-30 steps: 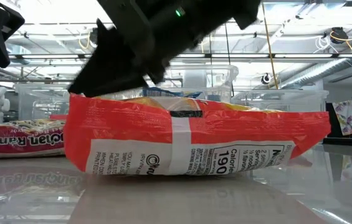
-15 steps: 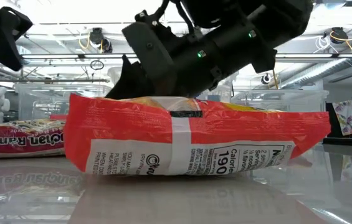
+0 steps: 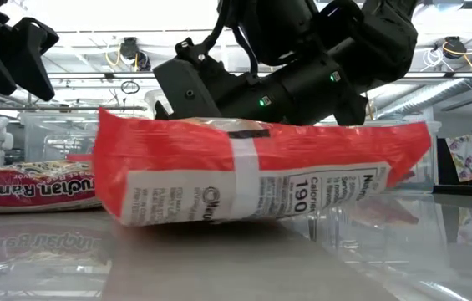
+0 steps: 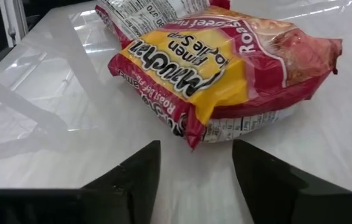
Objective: Sort Maruchan noodles
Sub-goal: Put the right red noodle pack into the top right transparent bin
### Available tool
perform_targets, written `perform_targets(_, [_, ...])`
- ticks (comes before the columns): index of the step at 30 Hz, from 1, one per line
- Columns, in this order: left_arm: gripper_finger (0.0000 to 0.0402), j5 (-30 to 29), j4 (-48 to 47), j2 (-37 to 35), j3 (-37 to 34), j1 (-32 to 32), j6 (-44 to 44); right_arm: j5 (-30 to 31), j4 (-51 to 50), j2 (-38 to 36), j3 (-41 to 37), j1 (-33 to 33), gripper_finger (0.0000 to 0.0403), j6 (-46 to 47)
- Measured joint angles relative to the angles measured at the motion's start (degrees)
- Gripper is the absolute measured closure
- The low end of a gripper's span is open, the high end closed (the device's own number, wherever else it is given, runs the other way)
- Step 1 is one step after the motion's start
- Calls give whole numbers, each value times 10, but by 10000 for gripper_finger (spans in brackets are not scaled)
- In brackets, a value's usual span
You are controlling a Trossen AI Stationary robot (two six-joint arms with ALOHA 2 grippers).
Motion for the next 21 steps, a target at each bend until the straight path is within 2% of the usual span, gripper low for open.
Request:
perform_targets(9, [177,0,0,0,0,0,-21,-2,-3,2,0,-1,340,0])
perform_targets(12, [177,0,0,0,0,0,-31,-3,1,2,0,-1,365,0])
perform_targets(16, [177,0,0,0,0,-2,-43,-17,4,2,0,-1,370,0])
perform_targets(21, [177,0,1,0,0,-2,-56,-29,12,2,0,-1,335,17])
